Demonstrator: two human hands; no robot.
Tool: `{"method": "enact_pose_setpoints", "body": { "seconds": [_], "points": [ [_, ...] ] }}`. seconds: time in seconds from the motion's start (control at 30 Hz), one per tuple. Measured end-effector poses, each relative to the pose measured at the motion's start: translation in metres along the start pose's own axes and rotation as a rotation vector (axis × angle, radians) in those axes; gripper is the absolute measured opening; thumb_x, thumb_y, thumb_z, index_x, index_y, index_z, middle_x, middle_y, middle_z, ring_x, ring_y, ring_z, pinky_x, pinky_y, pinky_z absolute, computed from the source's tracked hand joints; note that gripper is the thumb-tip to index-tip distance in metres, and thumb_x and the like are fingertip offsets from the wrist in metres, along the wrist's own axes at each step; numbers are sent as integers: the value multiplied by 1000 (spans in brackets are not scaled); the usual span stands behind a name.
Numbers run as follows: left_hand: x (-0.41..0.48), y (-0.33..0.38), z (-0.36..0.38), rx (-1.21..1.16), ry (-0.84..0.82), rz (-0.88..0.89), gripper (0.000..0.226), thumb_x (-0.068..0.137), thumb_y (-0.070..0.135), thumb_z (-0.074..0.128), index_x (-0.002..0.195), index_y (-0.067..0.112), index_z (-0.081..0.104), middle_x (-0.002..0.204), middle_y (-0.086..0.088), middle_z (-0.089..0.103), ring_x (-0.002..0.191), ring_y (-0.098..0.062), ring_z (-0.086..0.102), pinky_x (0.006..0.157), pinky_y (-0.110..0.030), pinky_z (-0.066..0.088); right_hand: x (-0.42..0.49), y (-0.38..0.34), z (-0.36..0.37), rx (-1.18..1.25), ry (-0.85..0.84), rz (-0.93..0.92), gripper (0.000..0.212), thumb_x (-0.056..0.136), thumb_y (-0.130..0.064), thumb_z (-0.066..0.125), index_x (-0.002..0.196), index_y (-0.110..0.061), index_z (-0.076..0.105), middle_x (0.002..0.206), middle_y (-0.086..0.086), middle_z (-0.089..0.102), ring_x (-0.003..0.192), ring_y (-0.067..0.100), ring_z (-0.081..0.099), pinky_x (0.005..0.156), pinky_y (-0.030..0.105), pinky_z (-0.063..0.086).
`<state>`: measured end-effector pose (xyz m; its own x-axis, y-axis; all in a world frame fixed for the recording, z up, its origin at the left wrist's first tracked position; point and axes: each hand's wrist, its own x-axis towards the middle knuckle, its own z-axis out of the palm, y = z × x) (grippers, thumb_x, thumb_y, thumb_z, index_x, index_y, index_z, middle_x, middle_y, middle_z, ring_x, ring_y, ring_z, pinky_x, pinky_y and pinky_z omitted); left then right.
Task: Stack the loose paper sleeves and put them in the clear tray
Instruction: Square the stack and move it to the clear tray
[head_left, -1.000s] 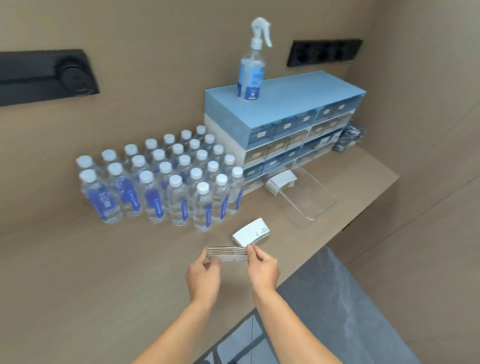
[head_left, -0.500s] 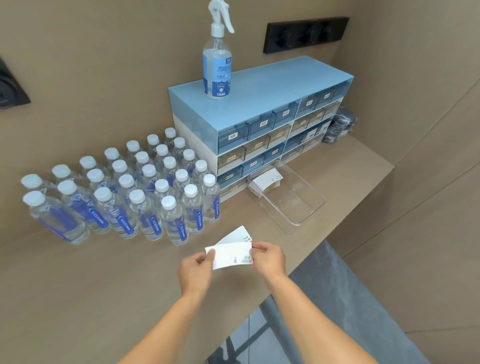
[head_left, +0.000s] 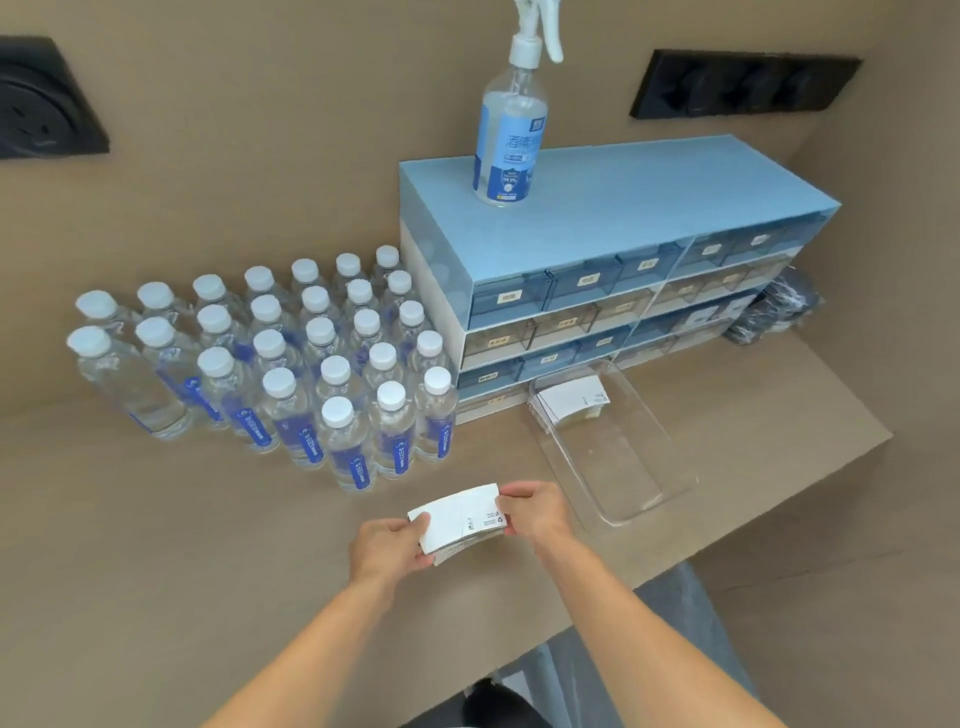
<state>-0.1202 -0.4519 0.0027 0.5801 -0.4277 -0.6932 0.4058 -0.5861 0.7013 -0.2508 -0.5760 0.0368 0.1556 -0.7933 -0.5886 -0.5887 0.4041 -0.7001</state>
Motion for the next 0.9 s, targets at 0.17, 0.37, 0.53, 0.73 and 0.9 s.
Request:
{"method": "enact_pose_setpoints", "body": {
  "seconds": [0.17, 0.37, 0.53, 0.73, 0.9],
  "points": [
    [-5, -12, 22, -6, 102, -13, 35, 89, 23, 69, 71, -7, 68, 55, -2, 62, 59, -22, 75, 87, -39, 58, 34, -1, -10, -115, -146, -84, 23, 81, -3, 62, 97, -10, 77, 91, 6, 77, 87, 21, 73, 82, 38, 61],
    [-5, -13, 36, 52, 228, -12, 34, 89, 22, 70, 56, 12, 67, 50, 8, 64, 52, -18, 73, 45, -18, 51, 55, 8, -11, -207, -267, -123, 20, 79, 4, 64, 87, -10, 75, 93, 13, 76, 90, 29, 73, 86, 46, 59],
    [-6, -8, 39, -10, 334, 5, 20, 82, 15, 77, 82, 7, 59, 91, -14, 68, 75, -26, 72, 62, -42, 63, 69, 16, -14, -231, -340, -185, 26, 78, 5, 66, 74, -20, 67, 85, 9, 73, 85, 33, 73, 80, 50, 59],
    [-15, 3, 28, 465, 398, 301, 51, 85, 39, 70, 126, 14, 51, 129, -4, 49, 120, -22, 50, 98, -32, 42, 71, 0, -22, -638, -480, -445, 67, 80, -24, 74, 140, -12, 47, 135, 5, 59, 121, 20, 57, 103, 25, 42],
    [-6, 13, 29, 1097, 61, 425, 96, 67, 51, 78, 145, 19, 33, 143, 3, 38, 132, -22, 34, 108, -36, 37, 67, -13, -11, -1146, -744, -773, 110, 70, -38, 82, 154, -14, 16, 162, 3, 18, 149, 21, 14, 121, 32, 18]
  ]
}}
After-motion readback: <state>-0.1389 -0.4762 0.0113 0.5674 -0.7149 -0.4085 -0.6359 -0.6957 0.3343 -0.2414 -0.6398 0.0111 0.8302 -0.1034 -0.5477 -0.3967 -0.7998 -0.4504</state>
